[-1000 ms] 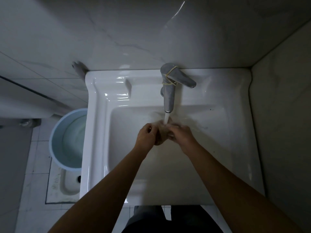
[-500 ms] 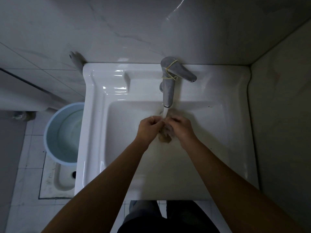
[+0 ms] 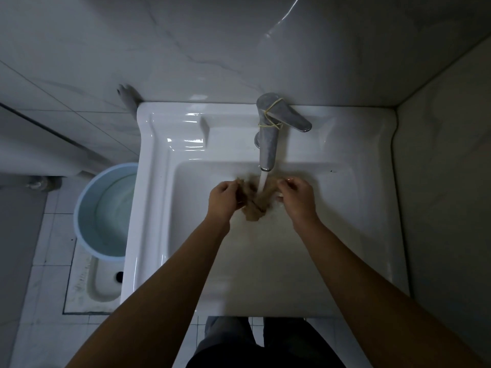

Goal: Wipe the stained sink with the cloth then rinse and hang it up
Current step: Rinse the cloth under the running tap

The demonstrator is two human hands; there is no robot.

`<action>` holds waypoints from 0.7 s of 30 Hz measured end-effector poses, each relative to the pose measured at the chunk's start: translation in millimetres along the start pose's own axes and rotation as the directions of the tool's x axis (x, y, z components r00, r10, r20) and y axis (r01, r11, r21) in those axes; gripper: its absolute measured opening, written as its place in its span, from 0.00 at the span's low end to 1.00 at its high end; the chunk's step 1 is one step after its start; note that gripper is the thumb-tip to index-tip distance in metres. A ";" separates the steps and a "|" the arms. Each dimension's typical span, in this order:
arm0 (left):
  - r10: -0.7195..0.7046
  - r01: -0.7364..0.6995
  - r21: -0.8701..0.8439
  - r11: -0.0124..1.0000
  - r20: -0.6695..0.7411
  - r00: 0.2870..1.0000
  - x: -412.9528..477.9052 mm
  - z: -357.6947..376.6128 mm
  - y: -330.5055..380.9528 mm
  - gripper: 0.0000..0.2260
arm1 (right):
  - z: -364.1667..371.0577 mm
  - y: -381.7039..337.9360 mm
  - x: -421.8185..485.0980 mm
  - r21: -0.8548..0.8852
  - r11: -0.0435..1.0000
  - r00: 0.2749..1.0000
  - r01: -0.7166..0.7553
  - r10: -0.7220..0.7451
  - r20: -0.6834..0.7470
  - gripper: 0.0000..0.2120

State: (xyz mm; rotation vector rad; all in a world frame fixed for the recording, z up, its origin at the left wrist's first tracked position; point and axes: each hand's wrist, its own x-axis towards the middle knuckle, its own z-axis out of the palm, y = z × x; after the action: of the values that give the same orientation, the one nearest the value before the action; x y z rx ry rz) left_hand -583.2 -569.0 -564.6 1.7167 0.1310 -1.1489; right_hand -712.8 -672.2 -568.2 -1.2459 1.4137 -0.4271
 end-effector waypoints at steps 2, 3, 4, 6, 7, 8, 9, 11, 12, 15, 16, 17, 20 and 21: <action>-0.058 0.055 -0.107 0.993 -0.028 0.998 -0.3 -9.3 4.9 0.10 | -6.4 3.3 6.9 0.036 0.999 0.999 -0.041 0.041 -0.010 0.05; -0.097 0.089 -0.219 0.972 -0.024 0.995 -0.1 -14.8 7.8 0.10 | -10.2 5.9 10.1 0.055 0.996 0.997 -0.074 0.075 -0.015 0.05; -0.140 0.135 -0.375 0.917 0.014 0.990 0.0 -20.1 11.0 0.12 | -14.0 8.7 12.3 0.076 0.991 0.993 -0.114 0.115 -0.018 0.05; -0.222 0.258 -0.643 0.721 0.139 0.965 1.5 -29.7 15.0 0.14 | -20.9 14.4 14.6 0.138 0.972 0.981 -0.191 0.195 -0.018 0.07; -0.274 0.317 -0.696 0.644 0.178 0.945 3.4 -33.0 15.1 0.14 | -23.3 16.4 14.7 0.167 0.962 0.975 -0.214 0.220 -0.020 0.08; -0.333 0.373 -0.710 0.598 0.203 0.921 5.2 -34.9 14.6 0.12 | -25.0 17.5 14.3 0.173 0.961 0.974 -0.217 0.225 -0.028 0.09; -0.395 0.430 -0.701 0.569 0.225 0.891 6.5 -35.9 14.1 0.11 | -26.1 18.6 14.0 0.145 0.969 0.978 -0.199 0.206 -0.036 0.08; -0.471 0.538 -0.610 0.582 0.286 0.834 7.3 -36.5 11.9 0.13 | -27.3 18.1 11.6 0.031 0.992 0.992 -0.121 0.122 -0.030 0.06; -0.473 0.578 -0.520 0.629 0.334 0.816 6.2 -37.0 10.3 0.14 | -28.0 16.2 9.8 -0.028 0.997 0.997 -0.075 0.074 -0.020 0.04; -0.467 0.592 -0.202 0.780 0.442 0.766 3.5 -38.3 3.7 0.13 | -30.5 6.1 5.1 -0.103 0.995 1.000 0.018 -0.019 -0.014 0.04; -0.474 0.583 -0.151 0.798 0.441 0.762 2.1 -38.1 3.2 0.11 | -32.0 2.5 4.7 -0.113 0.993 0.999 0.042 -0.044 -0.019 0.04; -0.485 0.579 -0.128 0.805 0.420 0.768 1.9 -37.7 3.0 0.10 | -33.2 -0.6 4.9 -0.126 0.990 0.998 0.061 -0.065 -0.027 0.04; -0.505 0.589 -0.203 0.782 0.347 0.790 3.7 -35.5 4.0 0.14 | -30.1 -7.2 2.6 0.092 0.993 0.997 -0.072 0.071 0.016 0.05; -0.513 0.604 -0.277 0.747 0.339 0.789 4.4 -34.1 3.7 0.14 | -26.6 -8.7 1.7 0.261 0.944 0.979 -0.204 0.194 0.062 0.06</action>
State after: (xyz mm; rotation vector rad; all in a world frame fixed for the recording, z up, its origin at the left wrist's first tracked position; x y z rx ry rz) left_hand -557.3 -545.9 -564.6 1.2009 0.7189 -1.6471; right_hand -732.0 -687.0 -554.3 -0.8804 1.3851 -0.4369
